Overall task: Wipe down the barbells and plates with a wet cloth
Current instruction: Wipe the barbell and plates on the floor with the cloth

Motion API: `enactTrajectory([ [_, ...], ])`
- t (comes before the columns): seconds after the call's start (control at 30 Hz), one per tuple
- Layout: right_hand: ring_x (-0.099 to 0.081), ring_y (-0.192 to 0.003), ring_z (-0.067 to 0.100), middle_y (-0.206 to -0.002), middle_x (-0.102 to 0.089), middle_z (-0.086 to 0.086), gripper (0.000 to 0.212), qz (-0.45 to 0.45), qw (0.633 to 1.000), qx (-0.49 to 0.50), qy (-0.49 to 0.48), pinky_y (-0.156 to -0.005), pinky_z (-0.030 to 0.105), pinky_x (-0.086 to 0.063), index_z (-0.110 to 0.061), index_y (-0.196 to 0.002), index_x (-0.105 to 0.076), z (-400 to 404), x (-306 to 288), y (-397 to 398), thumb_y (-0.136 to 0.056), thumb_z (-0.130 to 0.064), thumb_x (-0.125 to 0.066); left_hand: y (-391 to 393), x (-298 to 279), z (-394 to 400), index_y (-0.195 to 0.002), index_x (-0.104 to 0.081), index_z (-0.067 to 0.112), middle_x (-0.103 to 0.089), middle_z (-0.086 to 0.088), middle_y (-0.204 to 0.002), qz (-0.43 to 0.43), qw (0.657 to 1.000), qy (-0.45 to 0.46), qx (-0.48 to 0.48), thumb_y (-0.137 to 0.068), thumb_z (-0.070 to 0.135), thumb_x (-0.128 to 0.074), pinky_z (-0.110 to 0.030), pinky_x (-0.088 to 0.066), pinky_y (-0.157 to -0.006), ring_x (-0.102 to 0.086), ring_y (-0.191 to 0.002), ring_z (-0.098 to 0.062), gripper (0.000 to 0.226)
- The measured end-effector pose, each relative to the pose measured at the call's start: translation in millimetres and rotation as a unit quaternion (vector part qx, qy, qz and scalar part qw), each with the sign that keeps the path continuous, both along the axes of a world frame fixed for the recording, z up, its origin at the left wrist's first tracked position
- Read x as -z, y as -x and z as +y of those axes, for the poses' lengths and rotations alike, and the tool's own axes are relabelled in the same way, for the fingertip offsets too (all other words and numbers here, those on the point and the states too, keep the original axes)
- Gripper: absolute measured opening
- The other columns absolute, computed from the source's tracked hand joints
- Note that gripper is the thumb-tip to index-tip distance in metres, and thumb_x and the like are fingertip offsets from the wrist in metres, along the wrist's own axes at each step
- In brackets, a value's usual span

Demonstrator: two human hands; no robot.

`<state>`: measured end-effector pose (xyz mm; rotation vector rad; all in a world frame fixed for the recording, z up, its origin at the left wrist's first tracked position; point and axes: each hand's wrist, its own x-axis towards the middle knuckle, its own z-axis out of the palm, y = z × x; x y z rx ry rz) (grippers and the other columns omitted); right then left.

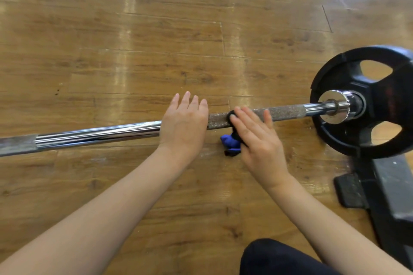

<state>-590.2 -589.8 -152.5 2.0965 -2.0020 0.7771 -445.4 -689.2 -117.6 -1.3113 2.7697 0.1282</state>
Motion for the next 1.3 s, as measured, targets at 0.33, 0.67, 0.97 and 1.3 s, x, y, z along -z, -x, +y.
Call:
enactTrajectory([
  [0.33,-0.056,-0.118,0.028,-0.122,-0.062,0.017,0.033,-0.018,0.999,-0.030,0.009,-0.109,0.046,-0.030,0.003,-0.115,-0.064,-12.9,-5.7,-24.1,-0.088,-0.003,-0.047,0.4,13.3,-1.6,-0.108,-0.069,0.001,-0.068,-0.020,-0.109,0.043,0.996,0.072,0.020,-0.079,0.006,-0.043,-0.042,-0.047,-0.095,-0.063,-0.107,-0.033,0.039],
  [0.67,-0.055,-0.118,0.031,-0.123,-0.060,0.020,0.033,-0.040,0.999,-0.021,0.028,-0.110,0.046,-0.027,0.006,-0.115,-0.064,-8.3,-0.1,-21.5,-0.095,-0.005,-0.040,1.9,3.9,1.3,-0.122,-0.062,0.005,-0.063,-0.017,-0.122,0.011,0.998,0.063,0.001,-0.085,0.009,-0.023,-0.040,-0.037,-0.106,-0.055,-0.121,-0.030,0.053],
  [0.97,-0.050,-0.123,0.025,-0.131,-0.052,0.010,0.039,0.019,1.000,0.014,0.017,-0.117,0.043,-0.014,-0.002,-0.122,-0.059,9.3,5.2,27.8,-0.084,0.004,-0.051,1.3,1.1,0.7,-0.149,-0.017,0.007,-0.021,-0.015,-0.155,0.002,1.000,0.008,0.003,-0.098,0.006,-0.027,-0.038,0.001,-0.117,-0.012,-0.145,-0.028,0.053],
  [1.3,-0.047,-0.125,0.026,-0.128,-0.057,0.016,0.038,-0.036,0.998,-0.049,-0.003,-0.114,0.045,-0.022,0.002,-0.118,-0.063,-7.1,2.4,-34.5,-0.083,0.002,-0.050,1.8,-1.6,1.4,-0.149,-0.021,0.008,-0.023,-0.014,-0.155,0.009,1.000,-0.006,-0.005,-0.100,0.013,-0.027,-0.038,-0.001,-0.117,-0.013,-0.145,-0.027,0.049],
])
